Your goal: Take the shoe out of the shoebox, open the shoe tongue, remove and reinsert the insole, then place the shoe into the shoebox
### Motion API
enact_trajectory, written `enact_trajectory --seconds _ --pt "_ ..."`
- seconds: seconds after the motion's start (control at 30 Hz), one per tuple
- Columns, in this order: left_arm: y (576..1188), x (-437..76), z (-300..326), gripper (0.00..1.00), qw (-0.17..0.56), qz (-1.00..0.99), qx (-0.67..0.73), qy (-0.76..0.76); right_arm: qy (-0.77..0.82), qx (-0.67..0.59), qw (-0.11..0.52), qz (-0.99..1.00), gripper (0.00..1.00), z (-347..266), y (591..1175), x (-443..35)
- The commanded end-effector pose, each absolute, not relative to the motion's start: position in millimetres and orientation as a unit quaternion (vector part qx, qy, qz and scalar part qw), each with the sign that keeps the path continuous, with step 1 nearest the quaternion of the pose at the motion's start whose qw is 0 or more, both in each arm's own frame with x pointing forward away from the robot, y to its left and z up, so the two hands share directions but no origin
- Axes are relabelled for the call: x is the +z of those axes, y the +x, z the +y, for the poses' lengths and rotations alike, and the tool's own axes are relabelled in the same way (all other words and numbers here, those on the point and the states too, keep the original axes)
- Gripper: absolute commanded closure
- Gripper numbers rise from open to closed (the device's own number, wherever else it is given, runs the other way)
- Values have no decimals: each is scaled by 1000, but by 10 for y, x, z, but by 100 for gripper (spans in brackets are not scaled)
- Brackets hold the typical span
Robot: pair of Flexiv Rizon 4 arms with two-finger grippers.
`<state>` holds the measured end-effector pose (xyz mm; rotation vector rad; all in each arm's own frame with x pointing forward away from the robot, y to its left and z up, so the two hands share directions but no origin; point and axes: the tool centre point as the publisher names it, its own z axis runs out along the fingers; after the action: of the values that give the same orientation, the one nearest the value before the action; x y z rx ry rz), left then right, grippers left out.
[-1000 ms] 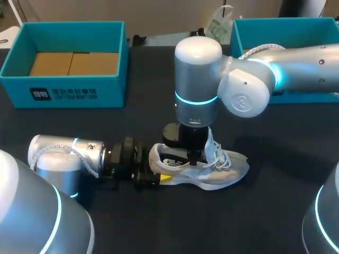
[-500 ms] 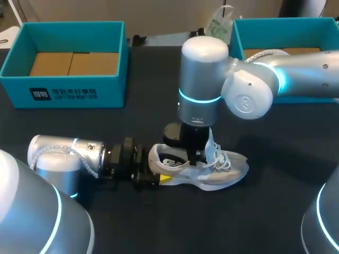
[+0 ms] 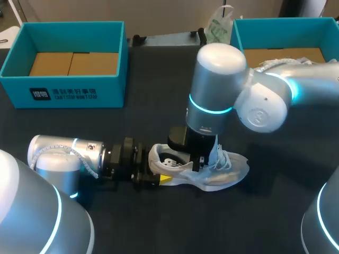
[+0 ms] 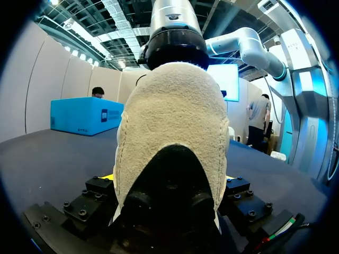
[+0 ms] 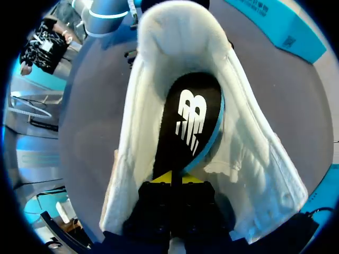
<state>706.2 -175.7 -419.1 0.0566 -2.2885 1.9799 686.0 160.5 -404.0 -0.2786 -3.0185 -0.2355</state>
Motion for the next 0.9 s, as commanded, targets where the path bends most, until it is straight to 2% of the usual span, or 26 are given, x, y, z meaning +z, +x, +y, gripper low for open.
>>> enact_trajectory --seconds 0.03,0.3,0.9 --pt "7093 -4194 -1769 100 55 -755 653 21 -86 -159 1 -984 100 1447 6623 -3834" --pt "7093 -4194 -1769 100 55 -755 653 21 -67 -223 -30 -972 100 1486 6718 -3661" --pt "7093 -4194 -1769 100 55 -755 653 21 -21 -274 -18 -961 100 1486 6901 -3481"
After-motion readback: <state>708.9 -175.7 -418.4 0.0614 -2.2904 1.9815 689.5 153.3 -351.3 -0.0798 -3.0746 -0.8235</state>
